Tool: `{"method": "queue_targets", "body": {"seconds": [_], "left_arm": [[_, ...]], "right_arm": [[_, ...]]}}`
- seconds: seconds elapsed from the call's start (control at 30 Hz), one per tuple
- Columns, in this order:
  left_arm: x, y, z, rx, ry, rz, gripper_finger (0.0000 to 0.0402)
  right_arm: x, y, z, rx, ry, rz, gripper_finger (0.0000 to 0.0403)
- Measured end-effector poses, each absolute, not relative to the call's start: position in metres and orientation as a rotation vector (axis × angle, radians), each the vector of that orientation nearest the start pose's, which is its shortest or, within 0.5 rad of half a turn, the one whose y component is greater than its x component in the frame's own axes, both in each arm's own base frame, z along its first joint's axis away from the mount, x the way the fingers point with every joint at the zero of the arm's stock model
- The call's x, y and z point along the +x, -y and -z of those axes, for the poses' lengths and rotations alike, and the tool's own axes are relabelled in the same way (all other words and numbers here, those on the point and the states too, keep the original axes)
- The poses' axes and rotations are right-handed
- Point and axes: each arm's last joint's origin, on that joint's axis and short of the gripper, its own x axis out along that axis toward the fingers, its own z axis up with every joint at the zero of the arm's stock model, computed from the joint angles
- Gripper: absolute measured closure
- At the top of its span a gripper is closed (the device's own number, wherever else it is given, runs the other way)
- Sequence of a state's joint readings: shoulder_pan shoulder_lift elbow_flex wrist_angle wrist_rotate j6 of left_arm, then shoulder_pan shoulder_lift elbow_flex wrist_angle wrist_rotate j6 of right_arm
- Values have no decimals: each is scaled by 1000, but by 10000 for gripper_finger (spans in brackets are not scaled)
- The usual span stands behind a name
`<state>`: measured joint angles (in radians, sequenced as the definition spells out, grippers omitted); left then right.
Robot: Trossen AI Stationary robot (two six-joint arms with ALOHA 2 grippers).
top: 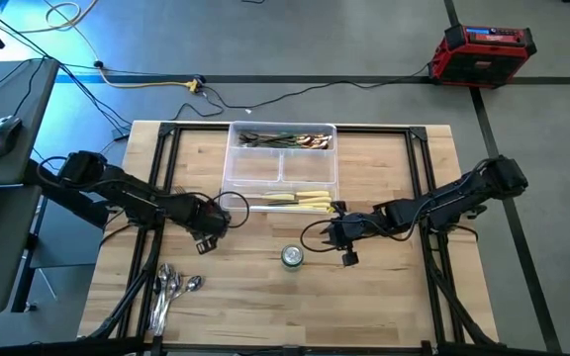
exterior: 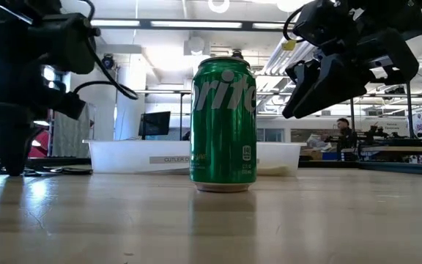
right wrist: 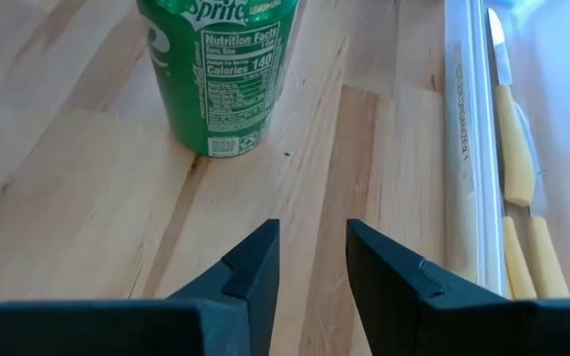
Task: Sort silverware
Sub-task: Put the black fork into the silverware tray
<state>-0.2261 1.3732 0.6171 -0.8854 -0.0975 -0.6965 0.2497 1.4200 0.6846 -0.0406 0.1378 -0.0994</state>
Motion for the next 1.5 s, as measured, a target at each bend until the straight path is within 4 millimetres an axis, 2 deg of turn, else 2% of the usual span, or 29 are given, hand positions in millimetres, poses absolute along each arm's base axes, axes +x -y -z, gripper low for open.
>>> {"method": "queue_targets", "body": {"seconds": [0.13,0.27,0.37,0.5,0.77,0.93,1.2,1.33,1.5], "left_arm": [[180,40,-157,-180,-1563,-488,341],[180,35,-158,-44,-1541,-503,341],[182,29,-158,-15,-1548,-486,341],[182,24,-154,-45,-1557,-457,341],[169,20,-130,-125,-1580,-411,341],[168,20,-128,-149,-1574,-419,344],[169,27,-128,-240,-1576,-408,396],[175,33,-140,-280,-1622,-371,399],[192,40,-178,-370,-1655,-301,401]], "right_arm": [[264,-63,-177,-240,-757,-143,300],[264,-63,-177,-252,-757,-148,300],[264,-63,-177,-253,-756,-148,300],[264,-63,-177,-245,-757,-156,300],[263,-66,-177,-242,-757,-180,300],[263,-66,-177,-243,-757,-180,300],[263,-66,-177,-238,-757,-186,300],[263,-66,-177,-236,-758,-185,300],[263,-66,-177,-239,-757,-186,300]]}}
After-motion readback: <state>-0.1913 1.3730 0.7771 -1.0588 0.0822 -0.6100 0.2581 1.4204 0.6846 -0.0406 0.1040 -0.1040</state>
